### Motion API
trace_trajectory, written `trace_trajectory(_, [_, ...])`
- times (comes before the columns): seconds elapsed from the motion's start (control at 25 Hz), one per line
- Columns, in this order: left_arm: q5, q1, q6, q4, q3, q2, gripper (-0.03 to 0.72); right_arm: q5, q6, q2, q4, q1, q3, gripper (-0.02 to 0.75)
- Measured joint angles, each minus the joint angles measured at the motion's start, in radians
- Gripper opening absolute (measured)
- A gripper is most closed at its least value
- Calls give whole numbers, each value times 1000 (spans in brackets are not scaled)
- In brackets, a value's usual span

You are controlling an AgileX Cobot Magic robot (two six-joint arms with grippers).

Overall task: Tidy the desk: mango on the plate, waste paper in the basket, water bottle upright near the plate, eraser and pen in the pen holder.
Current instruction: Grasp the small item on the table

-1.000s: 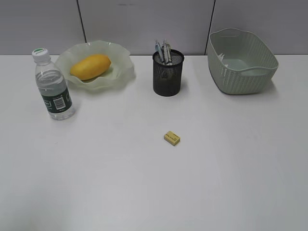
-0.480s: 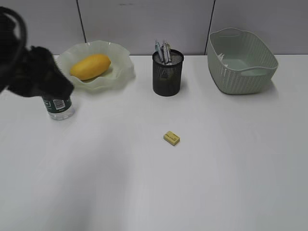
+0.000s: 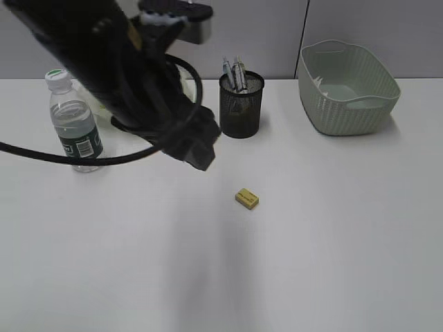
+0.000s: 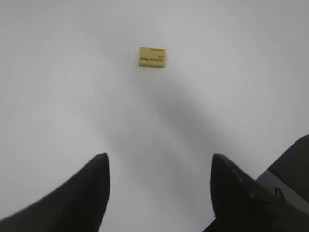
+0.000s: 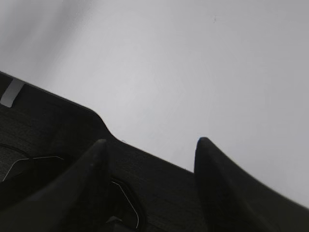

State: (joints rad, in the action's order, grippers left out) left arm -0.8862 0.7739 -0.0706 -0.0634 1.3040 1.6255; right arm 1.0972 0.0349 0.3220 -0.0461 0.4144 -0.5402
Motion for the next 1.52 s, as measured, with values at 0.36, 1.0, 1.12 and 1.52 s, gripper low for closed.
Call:
trace_trajectory(0.36, [-5,48,0,0,197,246,643,0,0,0,0,0,0,445])
trace_trajectory(1.0, [-242,48,-30,81,583,628,637,0,-1,0,0,0,0,444])
trace_trajectory(1.12, [-254,48,-30,82,647,674,629,0,-1,0,0,0,0,444])
trace_trajectory(1.52, [-303,48,-31,84,748,803,591,0,-1,0,0,0,0,443])
